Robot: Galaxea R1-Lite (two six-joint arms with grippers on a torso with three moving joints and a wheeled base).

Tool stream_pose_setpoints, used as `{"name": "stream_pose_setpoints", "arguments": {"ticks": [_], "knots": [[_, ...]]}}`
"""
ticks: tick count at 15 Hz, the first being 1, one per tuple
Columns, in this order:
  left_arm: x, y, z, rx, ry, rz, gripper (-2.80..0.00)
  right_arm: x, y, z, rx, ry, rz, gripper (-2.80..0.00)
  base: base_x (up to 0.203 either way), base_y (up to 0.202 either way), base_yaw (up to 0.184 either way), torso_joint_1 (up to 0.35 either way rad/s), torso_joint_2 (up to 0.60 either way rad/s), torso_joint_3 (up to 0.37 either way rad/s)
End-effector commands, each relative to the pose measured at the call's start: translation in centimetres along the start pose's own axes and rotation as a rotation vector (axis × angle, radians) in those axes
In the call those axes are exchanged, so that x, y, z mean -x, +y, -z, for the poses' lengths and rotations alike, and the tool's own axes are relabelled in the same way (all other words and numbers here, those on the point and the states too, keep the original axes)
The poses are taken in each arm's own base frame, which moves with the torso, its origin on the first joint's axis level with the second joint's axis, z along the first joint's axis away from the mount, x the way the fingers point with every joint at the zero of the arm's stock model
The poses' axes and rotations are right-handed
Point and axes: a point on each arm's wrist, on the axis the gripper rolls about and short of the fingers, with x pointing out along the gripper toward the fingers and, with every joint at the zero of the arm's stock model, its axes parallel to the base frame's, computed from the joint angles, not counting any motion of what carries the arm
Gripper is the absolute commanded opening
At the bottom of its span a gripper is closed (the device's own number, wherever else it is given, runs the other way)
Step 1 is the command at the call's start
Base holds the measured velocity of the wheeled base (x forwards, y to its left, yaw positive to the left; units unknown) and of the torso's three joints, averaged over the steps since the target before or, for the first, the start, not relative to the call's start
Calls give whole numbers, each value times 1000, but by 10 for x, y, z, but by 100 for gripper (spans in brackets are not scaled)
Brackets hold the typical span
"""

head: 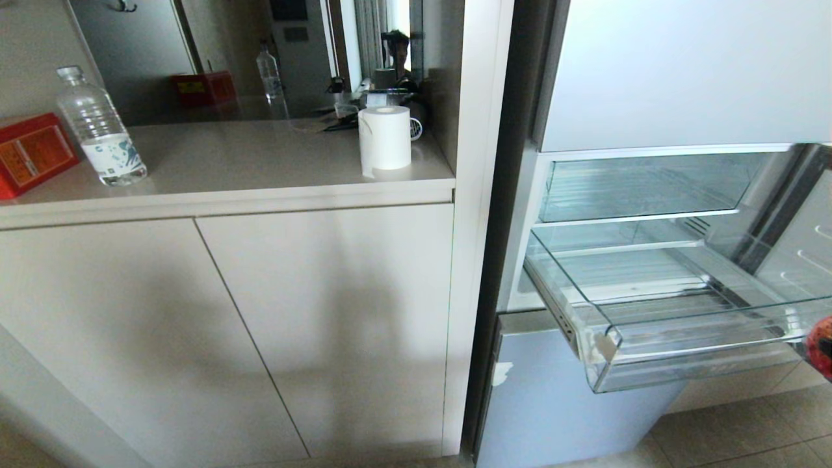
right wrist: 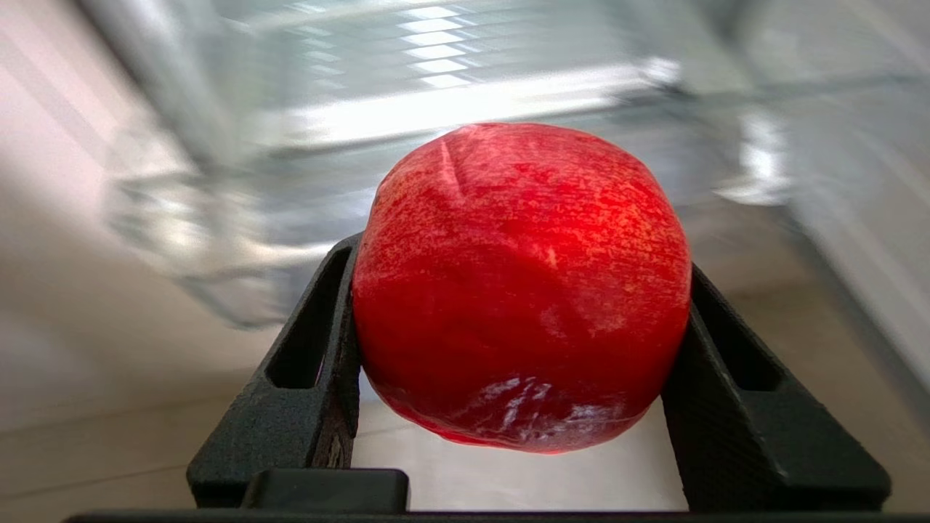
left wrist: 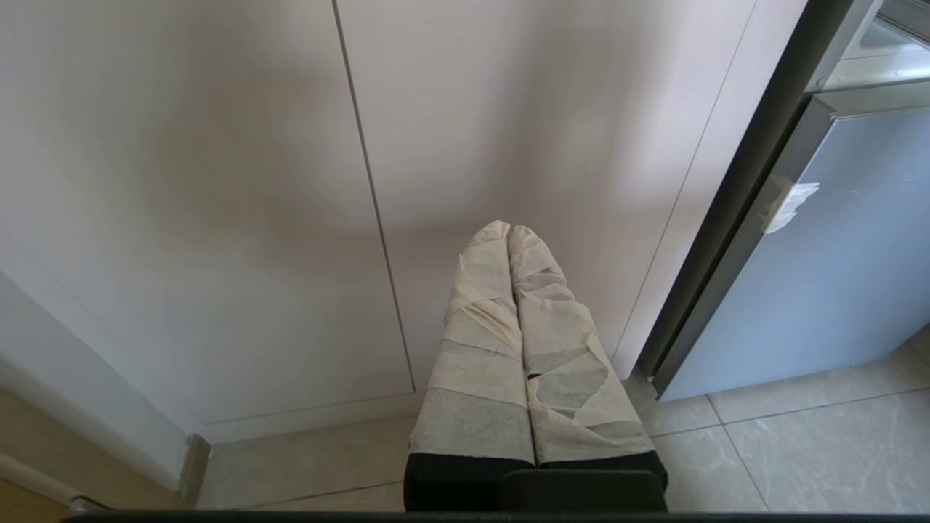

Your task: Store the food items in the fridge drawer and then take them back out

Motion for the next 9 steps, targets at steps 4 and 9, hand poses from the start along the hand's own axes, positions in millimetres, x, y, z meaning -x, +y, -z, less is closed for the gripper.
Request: {"name": "stream_pose_setpoints", "arguments": {"ticks": [4, 9], "knots": [[0, 0, 0, 0, 2, 0, -280, -76, 14, -49, -23, 83, -107, -280, 0, 0, 0, 0, 0, 0], [0, 0, 0, 0, 2, -2, -280, -179, 19, -52, -8, 225, -51, -280, 0, 0, 0, 0, 0, 0]]}}
